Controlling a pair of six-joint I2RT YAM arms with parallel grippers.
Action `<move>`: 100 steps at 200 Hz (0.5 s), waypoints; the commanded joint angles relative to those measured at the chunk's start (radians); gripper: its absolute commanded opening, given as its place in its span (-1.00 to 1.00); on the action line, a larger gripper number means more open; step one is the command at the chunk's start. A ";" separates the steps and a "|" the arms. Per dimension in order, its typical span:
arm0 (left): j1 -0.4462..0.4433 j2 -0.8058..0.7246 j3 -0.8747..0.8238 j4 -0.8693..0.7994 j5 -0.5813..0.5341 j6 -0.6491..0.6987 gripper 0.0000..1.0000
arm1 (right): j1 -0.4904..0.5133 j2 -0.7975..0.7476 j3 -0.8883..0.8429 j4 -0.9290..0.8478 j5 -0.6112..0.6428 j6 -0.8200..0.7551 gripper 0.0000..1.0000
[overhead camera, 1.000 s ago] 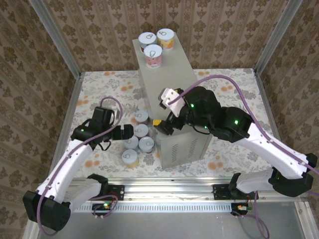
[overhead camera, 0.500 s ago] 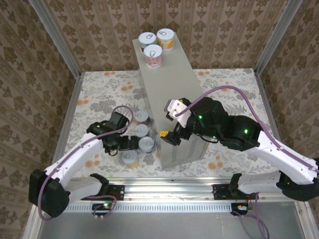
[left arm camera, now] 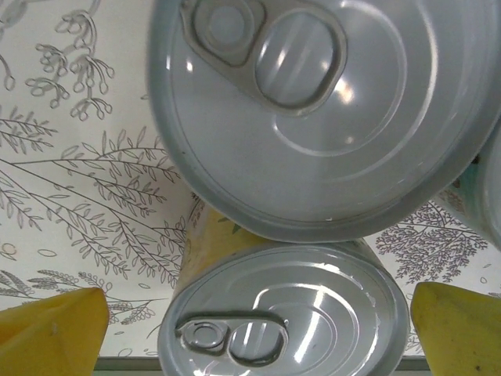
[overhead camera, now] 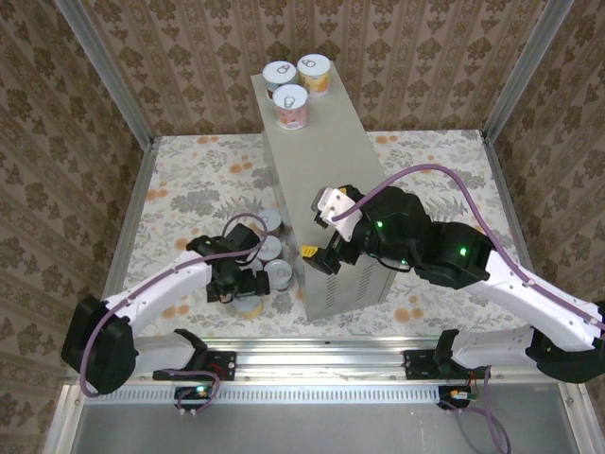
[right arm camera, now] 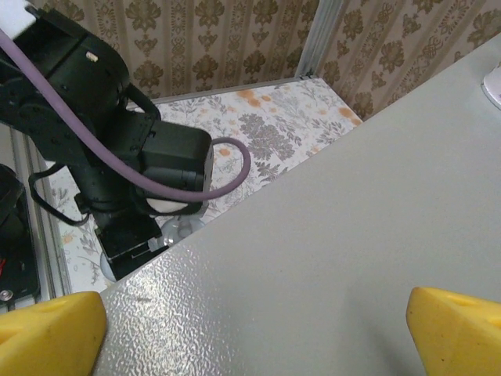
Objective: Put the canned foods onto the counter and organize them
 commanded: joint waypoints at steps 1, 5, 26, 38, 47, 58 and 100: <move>-0.012 0.005 -0.027 -0.001 0.000 -0.057 0.96 | -0.008 0.001 -0.008 0.030 0.000 -0.019 1.00; -0.012 0.005 -0.031 -0.002 -0.001 -0.061 0.94 | -0.008 0.004 -0.006 0.028 -0.006 -0.023 1.00; -0.013 -0.009 -0.048 -0.004 -0.003 -0.080 0.81 | -0.010 0.024 0.026 -0.019 -0.048 -0.045 1.00; -0.014 -0.020 -0.054 -0.006 -0.003 -0.091 0.74 | -0.010 0.047 0.066 -0.069 -0.092 -0.062 1.00; -0.013 -0.028 -0.060 -0.004 -0.004 -0.098 0.71 | -0.008 0.066 0.102 -0.113 -0.125 -0.074 1.00; -0.013 -0.035 -0.063 -0.004 -0.006 -0.103 0.65 | -0.008 0.093 0.150 -0.165 -0.166 -0.088 1.00; -0.013 -0.059 -0.064 -0.002 -0.009 -0.113 0.44 | 0.006 0.194 0.303 -0.324 -0.281 -0.148 1.00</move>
